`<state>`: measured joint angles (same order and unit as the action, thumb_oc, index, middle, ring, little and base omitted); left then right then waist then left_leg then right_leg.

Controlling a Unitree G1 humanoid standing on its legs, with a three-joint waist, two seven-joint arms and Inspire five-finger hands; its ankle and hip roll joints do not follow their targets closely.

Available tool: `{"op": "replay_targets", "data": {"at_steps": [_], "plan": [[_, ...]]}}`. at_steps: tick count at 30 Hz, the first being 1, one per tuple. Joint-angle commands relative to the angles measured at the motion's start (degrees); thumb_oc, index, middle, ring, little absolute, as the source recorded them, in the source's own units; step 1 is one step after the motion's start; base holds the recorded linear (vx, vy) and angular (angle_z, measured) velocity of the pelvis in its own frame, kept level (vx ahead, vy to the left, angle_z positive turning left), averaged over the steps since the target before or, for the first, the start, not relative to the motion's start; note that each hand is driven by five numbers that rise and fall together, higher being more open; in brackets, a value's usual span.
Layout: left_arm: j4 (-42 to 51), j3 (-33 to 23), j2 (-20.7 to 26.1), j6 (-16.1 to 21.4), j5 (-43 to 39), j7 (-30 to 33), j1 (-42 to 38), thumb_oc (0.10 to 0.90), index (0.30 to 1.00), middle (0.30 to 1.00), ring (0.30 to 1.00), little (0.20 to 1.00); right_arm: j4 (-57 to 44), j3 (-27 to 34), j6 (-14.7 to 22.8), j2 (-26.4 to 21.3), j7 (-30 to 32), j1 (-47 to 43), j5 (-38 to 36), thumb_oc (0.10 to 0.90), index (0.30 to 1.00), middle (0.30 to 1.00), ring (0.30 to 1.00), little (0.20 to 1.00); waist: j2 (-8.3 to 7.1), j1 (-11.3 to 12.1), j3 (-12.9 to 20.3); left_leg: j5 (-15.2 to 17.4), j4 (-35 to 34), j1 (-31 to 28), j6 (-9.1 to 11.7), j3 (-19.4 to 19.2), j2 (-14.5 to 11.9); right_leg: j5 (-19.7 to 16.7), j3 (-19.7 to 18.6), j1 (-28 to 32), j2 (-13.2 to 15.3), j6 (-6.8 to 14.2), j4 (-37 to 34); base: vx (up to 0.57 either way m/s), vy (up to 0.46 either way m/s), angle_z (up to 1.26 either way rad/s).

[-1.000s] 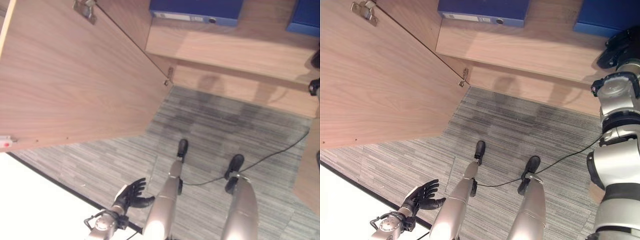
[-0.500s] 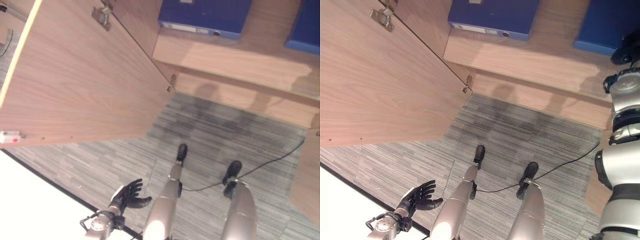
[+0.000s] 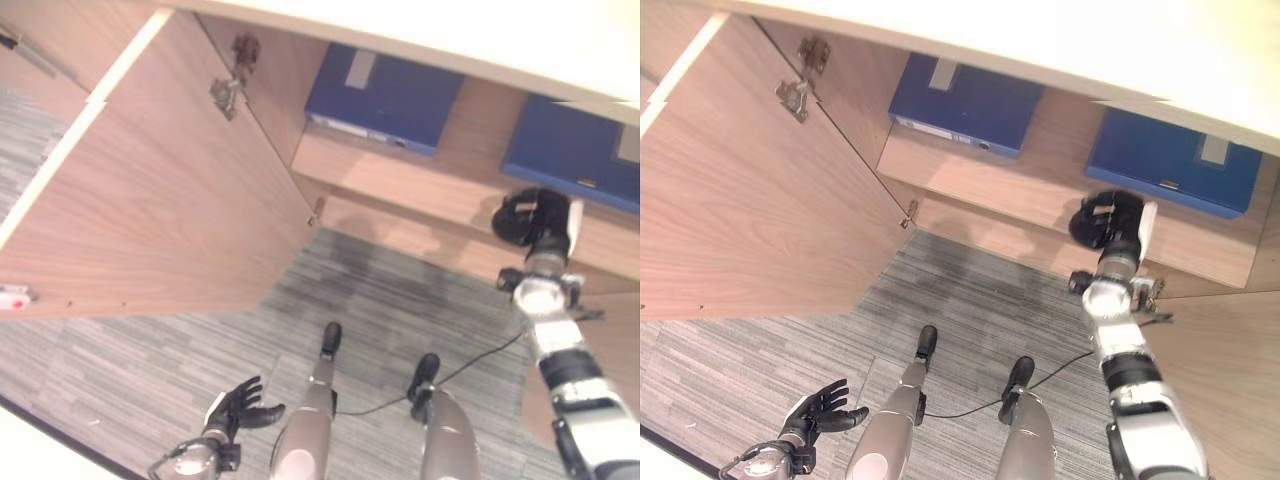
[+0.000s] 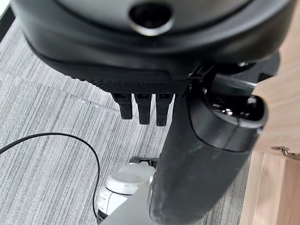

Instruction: Put the empty folder in the office cabinet

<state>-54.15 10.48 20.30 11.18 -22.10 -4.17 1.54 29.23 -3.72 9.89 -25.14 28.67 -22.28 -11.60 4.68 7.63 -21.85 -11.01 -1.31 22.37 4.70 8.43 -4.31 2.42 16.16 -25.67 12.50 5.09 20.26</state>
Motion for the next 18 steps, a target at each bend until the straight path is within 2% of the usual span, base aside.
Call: {"op": "replay_targets", "data": {"at_steps": [1, 9, 10, 13, 14, 15, 18], "plan": [[-4.6, 0.0, 1.5, 0.0, 2.9, 0.5, 1.4, 0.800, 0.900, 0.900, 0.900, 0.900, -5.2, 0.5, 5.7, -0.3, -3.4, 5.8, 2.7, 0.800, 0.900, 0.900, 0.900, 0.900, -1.48, -1.3, 2.8, 8.8, -0.4, -7.7, 1.3, -1.2, -2.8, 3.0, -1.0, 6.4, -0.6, 3.2, -1.8, 0.06, 0.056, -0.08], [-5.7, -2.0, 0.4, 0.5, 10.5, 2.8, 3.1, 0.800, 0.900, 0.900, 0.900, 0.900, -3.4, -5.1, 5.1, 3.1, -14.5, 19.1, 2.6, 0.800, 0.900, 0.900, 0.900, 0.900, -3.33, -3.7, 8.1, 10.2, -1.4, -16.3, 1.6, -3.4, -3.4, 2.1, 0.0, 15.4, -1.0, 3.8, -7.0, 0.05, 0.039, -0.10], [-5.7, -2.0, 0.3, 0.5, 10.5, 2.8, 3.2, 0.800, 0.900, 0.900, 0.900, 0.900, -3.3, -5.2, 5.1, 3.1, -14.5, 19.2, 2.6, 0.800, 0.900, 0.900, 0.900, 0.900, -3.31, -3.8, 8.0, 10.2, -1.5, -16.5, 1.6, -3.4, -3.4, 2.1, 0.0, 15.6, -1.0, 3.8, -7.2, 0.07, 0.019, -0.13], [-5.9, -2.4, -0.3, 0.9, 12.6, 3.7, 3.9, 0.800, 0.900, 0.900, 0.900, 0.900, -0.5, -6.9, 4.1, 3.8, -16.9, 22.3, 4.1, 0.800, 0.900, 0.900, 0.900, 0.900, -3.64, -4.1, 11.2, 10.8, -2.5, -20.2, 1.8, -4.4, -3.5, 1.5, 0.2, 19.7, -1.4, 4.0, -10.6, 0.08, 0.015, -0.08], [-5.8, -2.4, -0.4, 0.9, 12.6, 3.7, 4.0, 0.800, 0.900, 0.900, 0.900, 0.900, -0.5, -6.9, 4.1, 3.8, -16.9, 22.4, 4.1, 0.800, 0.900, 0.900, 0.900, 0.900, -3.59, -4.1, 11.1, 10.9, -2.6, -20.4, 1.8, -4.4, -3.5, 1.4, 0.2, 20.0, -1.5, 4.0, -10.9, 0.07, 0.003, -0.09], [-6.4, -2.6, -0.9, 0.8, 13.2, 3.8, 4.1, 0.800, 0.900, 0.900, 0.900, 0.900, 0.8, -7.9, 3.4, 4.3, -18.1, 23.7, 4.8, 0.800, 0.900, 0.900, 0.900, 0.900, -3.91, -4.4, 13.2, 11.5, -3.1, -22.6, 1.9, -5.3, -3.3, 0.7, -0.1, 22.5, -2.0, 4.3, -13.6, 0.05, 0.002, -0.12], [-7.6, -2.7, -1.4, 0.7, 13.7, 4.2, 4.2, 0.800, 0.900, 0.900, 0.900, 0.900, 2.1, -8.9, 2.8, 4.8, -18.5, 23.3, 4.9, 0.800, 0.900, 0.900, 0.900, 0.900, -3.94, -4.5, 14.0, 11.4, -3.4, -23.5, 2.1, -5.7, -3.4, 0.3, -0.7, 23.5, -2.2, 4.5, -15.0, 0.02, 0.020, -0.15]]}}
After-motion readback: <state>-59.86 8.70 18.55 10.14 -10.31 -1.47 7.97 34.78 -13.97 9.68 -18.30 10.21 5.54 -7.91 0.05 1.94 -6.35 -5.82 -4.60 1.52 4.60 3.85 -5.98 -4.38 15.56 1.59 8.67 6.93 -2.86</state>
